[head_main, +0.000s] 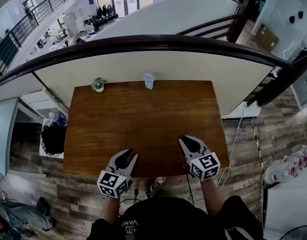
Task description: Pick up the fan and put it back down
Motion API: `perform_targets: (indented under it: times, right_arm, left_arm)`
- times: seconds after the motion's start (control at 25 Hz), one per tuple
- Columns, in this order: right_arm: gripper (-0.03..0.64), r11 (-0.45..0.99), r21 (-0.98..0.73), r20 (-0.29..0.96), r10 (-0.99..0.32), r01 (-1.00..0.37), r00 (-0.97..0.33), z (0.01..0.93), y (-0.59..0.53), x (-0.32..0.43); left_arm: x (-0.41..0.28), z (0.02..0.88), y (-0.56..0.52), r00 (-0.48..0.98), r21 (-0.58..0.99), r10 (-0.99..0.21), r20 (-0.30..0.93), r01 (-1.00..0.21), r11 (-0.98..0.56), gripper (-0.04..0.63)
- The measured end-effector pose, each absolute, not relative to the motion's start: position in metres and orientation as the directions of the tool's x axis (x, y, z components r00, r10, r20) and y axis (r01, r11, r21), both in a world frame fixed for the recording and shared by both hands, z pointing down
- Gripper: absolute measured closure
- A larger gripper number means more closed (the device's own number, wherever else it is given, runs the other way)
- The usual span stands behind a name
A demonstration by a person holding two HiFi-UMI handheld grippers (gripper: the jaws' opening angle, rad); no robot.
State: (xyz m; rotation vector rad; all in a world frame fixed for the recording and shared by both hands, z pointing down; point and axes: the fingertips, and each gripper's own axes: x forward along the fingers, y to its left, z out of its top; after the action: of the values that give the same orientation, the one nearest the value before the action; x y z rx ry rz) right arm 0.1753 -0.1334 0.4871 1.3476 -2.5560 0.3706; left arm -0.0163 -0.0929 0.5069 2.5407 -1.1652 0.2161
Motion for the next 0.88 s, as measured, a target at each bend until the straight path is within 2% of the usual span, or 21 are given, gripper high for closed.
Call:
perform_targets:
  times: [0.16,0.36,0.88]
  right_arm:
    - [0.575,0.543,-0.109,0.312,-0.776,-0.832,-0.548,0.484,-0.106,0.167]
    - [0.588,0.55,-0.122,0.311,-0.77,-0.826,-0.558,0.483,-0.069,0.157]
    - [0.601,0.556,-0.109,0.342,-0.758,-0.824,-0.556,0.49,0.014,0.155]
  left_arm:
    - [-0.026,0.5,-0.067,0.63,0.208,-0.732,0.259,-0.776,-0.595,0.538]
    - [-0.035,0.493,-0.031,0.607,0.193,-0.755,0.247,-0.794,-0.576,0.575]
    - [-0.042,0.493,0.045,0.593,0.184,-0.767,0.244,-0.805,-0.564,0.583]
